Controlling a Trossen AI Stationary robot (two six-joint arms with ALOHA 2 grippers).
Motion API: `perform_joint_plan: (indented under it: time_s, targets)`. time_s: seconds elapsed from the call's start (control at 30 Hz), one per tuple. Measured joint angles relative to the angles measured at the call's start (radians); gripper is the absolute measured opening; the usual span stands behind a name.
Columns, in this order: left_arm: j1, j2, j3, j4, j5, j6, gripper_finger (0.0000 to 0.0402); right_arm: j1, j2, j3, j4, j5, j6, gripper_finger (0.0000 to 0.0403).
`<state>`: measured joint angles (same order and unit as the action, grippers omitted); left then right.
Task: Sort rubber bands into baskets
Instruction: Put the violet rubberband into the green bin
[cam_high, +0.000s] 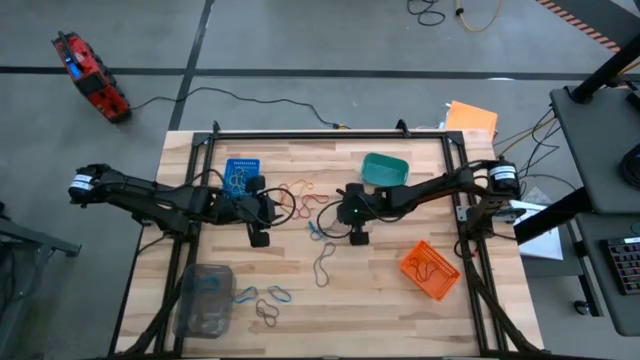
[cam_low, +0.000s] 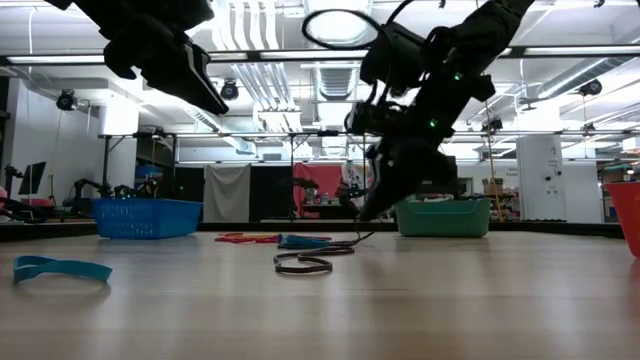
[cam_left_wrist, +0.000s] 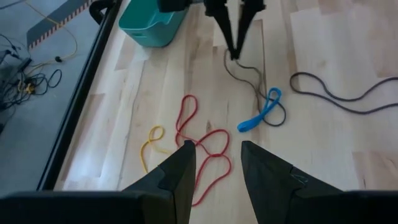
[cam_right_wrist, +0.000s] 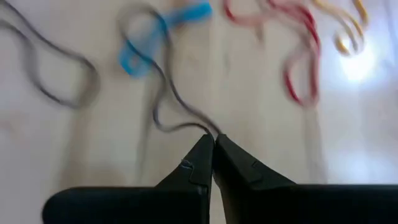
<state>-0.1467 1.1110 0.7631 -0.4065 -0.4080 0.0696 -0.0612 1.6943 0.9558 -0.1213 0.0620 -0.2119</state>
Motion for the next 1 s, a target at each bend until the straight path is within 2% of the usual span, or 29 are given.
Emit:
perform_joint_plan:
  time_s: [0.13,0.53,0.67,0.77,0.83,1.0]
  targets:
    - [0.0,0.0,0.0,0.002,-0.002,0.0,0.0113,0.0,0.017,0.0,0.09,-0.088,0.003,0.0032]
    - [0.0,0.0,-0.001,0.004,-0.002,0.0,0.0113,0.002,0.168,0.001,0.247,-0.165,0.056,0.0162]
    - [-0.001,0.0,-0.001,0.006,-0.002,0.0,0.0113,-0.008,0.196,0.001,0.251,-0.177,0.054,0.0184]
    - [-0.001,0.0,-0.001,0.006,-0.002,0.0,0.0113,-0.017,0.215,0.0,0.25,-0.18,0.036,0.0177]
    - [0.0,0.0,-0.001,0.007,-0.002,0.0,0.0113,-0.025,0.23,0.0,0.251,-0.184,0.02,0.0155]
    - [0.0,0.0,-0.001,0.009,-0.002,0.0,0.0113,-0.037,0.293,-0.001,0.279,-0.183,-0.011,0.0059]
